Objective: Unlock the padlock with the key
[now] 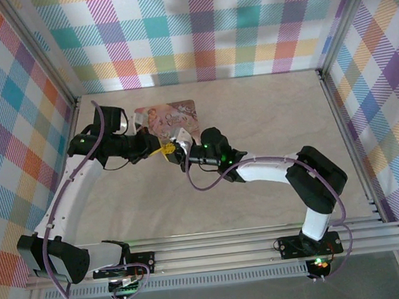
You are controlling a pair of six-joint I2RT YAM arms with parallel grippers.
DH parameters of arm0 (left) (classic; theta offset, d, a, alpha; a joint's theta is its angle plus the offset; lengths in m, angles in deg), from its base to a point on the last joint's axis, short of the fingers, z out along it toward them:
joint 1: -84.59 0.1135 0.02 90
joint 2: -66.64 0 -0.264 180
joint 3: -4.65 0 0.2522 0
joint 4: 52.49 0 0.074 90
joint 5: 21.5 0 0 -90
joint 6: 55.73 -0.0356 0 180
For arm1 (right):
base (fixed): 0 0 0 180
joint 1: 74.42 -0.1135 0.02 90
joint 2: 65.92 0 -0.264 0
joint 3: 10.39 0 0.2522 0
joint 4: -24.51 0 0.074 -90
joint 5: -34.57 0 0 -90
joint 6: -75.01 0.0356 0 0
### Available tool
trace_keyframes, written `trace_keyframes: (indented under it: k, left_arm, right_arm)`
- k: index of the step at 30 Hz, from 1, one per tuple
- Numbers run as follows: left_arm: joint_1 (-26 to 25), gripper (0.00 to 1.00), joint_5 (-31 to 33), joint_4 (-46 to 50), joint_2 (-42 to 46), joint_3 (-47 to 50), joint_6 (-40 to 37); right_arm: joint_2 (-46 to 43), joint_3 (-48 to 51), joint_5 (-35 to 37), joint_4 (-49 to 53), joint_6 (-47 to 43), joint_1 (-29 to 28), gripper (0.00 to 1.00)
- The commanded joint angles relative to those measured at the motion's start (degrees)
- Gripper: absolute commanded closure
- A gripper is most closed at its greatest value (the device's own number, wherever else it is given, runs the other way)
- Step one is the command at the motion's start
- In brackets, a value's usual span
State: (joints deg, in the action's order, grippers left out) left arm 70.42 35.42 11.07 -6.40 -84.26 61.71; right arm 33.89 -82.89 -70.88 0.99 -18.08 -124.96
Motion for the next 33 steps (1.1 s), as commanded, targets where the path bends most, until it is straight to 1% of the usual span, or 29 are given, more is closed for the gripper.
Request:
trace_keyframes:
  k: [1,2,3,4,5,7,9,11,12,13,14,15,16,18,19,22,24,28,33]
  left_arm:
    - [-0.5,1.0,1.2,2.1,0.6,0.7,-0.6]
    - [-0.4,0.93,1.3,2.2,0.5,0.7,-1.3]
    - [-0.4,0.81,1.3,2.3,0.6,0.6,-2.4]
    - [-0.4,0.73,1.3,2.3,0.8,0.5,-3.7]
    - [-0.4,0.66,1.4,2.2,1.4,0.2,-5.9]
    - [-0.1,0.59,2.6,1.7,3.4,-0.1,-10.7]
    - [0.1,0.56,4.0,-0.4,6.8,0.8,-15.4]
    - [0.1,0.53,4.0,-3.6,10.6,3.2,-19.8]
    - [0.1,0.51,3.5,-5.9,12.6,4.8,-21.7]
    - [0.1,0.51,1.9,-8.3,14.6,6.4,-23.4]
    - [0.1,0.51,-1.1,-10.5,16.1,7.9,-25.3]
    - [0.1,0.49,-5.2,-13.5,17.8,9.9,-27.2]
    - [0.1,0.46,-7.9,-16.5,19.2,11.8,-27.8]
    - [0.0,0.4,-10.1,-20.9,20.6,15.0,-27.9]
    - [0.0,0.4,-11.3,-21.6,20.4,15.5,-28.4]
    - [-0.1,0.39,-14.9,-19.0,17.4,14.1,-30.4]
    - [-0.3,0.39,-16.0,-16.8,14.5,12.6,-31.0]
    - [-0.8,0.39,-18.7,-16.3,10.3,11.4,-30.2]
    - [-1.2,0.39,-18.7,-17.7,7.3,11.5,-28.0]
  right_arm:
    - [-3.5,-4.8,-1.1,11.2,1.4,-0.4,0.99]
    - [-3.9,-5.3,-1.5,13.3,1.4,-0.4,1.0]
    - [-4.5,-5.6,-2.0,14.8,1.3,-0.3,1.0]
    - [-4.8,-6.0,-2.8,16.2,1.1,-0.3,1.0]
    - [-5.3,-6.5,-4.3,18.5,0.5,-0.2,1.0]
    - [-5.9,-8.6,-7.7,24.9,-0.7,0.1,1.0]
    - [-6.2,-11.2,-11.9,31.9,-1.7,1.1,1.0]
    - [-6.0,-14.2,-16.1,39.4,-2.1,2.4,1.0]
    - [-5.8,-15.9,-18.4,43.4,-3.8,3.1,1.0]
    - [-5.6,-17.4,-20.6,47.2,-4.3,4.1,1.0]
    - [-5.5,-18.6,-22.6,49.8,-4.4,4.9,1.0]
    - [-5.4,-19.7,-25.0,52.5,-4.5,5.9,1.0]
    - [-5.5,-20.7,-27.0,54.9,-4.6,6.7,1.0]
    - [-5.7,-22.3,-30.2,59.1,-5.8,7.8,1.0]
    - [-5.9,-23.5,-31.2,62.0,-7.1,8.0,1.0]
    - [-5.7,-26.7,-31.7,70.2,-11.1,8.0,1.0]
    - [-5.5,-27.8,-31.3,73.4,-12.7,8.0,1.0]
    - [-5.3,-27.7,-30.7,74.6,-13.2,8.0,1.0]
    - [-4.0,-28.7,-29.8,75.5,-13.0,7.7,1.0]
